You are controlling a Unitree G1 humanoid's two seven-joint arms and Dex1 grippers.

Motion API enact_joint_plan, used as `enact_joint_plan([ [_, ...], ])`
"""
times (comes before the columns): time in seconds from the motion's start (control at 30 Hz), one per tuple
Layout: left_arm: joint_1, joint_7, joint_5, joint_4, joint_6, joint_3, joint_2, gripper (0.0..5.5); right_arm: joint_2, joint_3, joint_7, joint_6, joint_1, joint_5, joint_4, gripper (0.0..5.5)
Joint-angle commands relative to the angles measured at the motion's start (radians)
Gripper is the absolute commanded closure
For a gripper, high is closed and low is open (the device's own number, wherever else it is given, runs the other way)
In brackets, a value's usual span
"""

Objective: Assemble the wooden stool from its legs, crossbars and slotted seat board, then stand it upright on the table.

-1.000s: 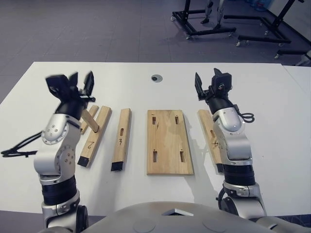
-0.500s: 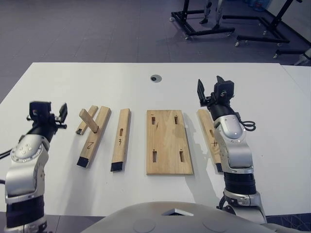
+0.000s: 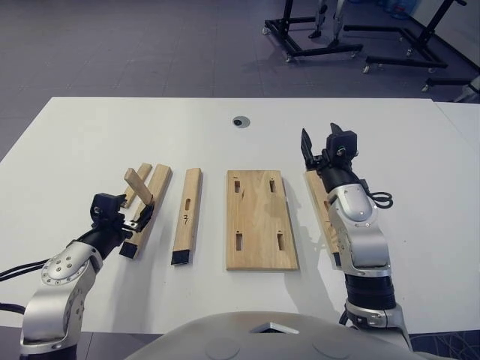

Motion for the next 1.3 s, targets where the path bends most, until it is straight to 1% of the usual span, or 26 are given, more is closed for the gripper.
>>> enact_joint_plan([
  [0.03,-0.010,0.027,0.032,-0.034,0.093,-0.040,0.032,1.61,0.010,-0.006,0.003,0.033,0.003,0.014,-0.020,2.31],
  [0.13,-0.039,0.067,0.040,-0.038,0.162,-0.034,0.023,1.61,0.027,-0.041,-0.007,0.062,-0.011,0.052,-0.026,2.31],
  [0.27,-0.064,0.095,0.050,-0.035,0.227,-0.049,0.015,1.61,0.019,-0.019,0.003,0.061,-0.018,0.032,-0.023,2.31],
  [0.4,-0.079,0.087,0.032,-0.046,0.303,-0.081,0.002,1.61,0.025,-0.020,-0.001,0.059,-0.033,0.037,-0.012,2.31],
  [0.53,-0.073,0.066,0.050,-0.022,0.324,-0.103,0.036,1.61,0.022,-0.029,0.000,0.060,-0.045,0.042,-0.008,2.31],
  [0.67,-0.061,0.076,0.070,0.012,0.328,-0.091,0.043,1.61,0.023,-0.030,-0.001,0.061,-0.045,0.043,-0.014,2.31],
  [0.83,-0.055,0.071,0.088,0.032,0.309,-0.106,0.058,2.23,0.027,-0.030,-0.003,0.062,-0.043,0.040,-0.018,2.31],
  [0.9,-0.052,0.071,0.089,0.036,0.306,-0.111,0.056,2.67,0.027,-0.030,-0.003,0.062,-0.044,0.040,-0.017,2.31],
  [0.93,-0.051,0.072,0.079,0.038,0.320,-0.107,0.046,2.70,0.027,-0.030,-0.003,0.061,-0.044,0.039,-0.016,2.31],
  [1.0,-0.053,0.074,0.045,0.043,0.354,-0.088,0.014,3.02,0.027,-0.030,-0.002,0.060,-0.046,0.040,-0.013,2.31],
  [1.1,-0.049,0.075,0.046,0.046,0.348,-0.097,0.008,3.43,0.024,-0.027,0.003,0.060,-0.052,0.040,-0.009,2.31],
  [1.23,-0.056,0.065,0.058,0.075,0.300,-0.107,0.009,3.46,0.019,-0.032,0.006,0.060,-0.059,0.040,-0.005,2.31],
  [1.3,-0.088,0.042,0.021,0.106,0.245,-0.079,-0.024,3.46,0.017,-0.034,0.027,0.060,-0.073,0.059,0.008,2.31],
])
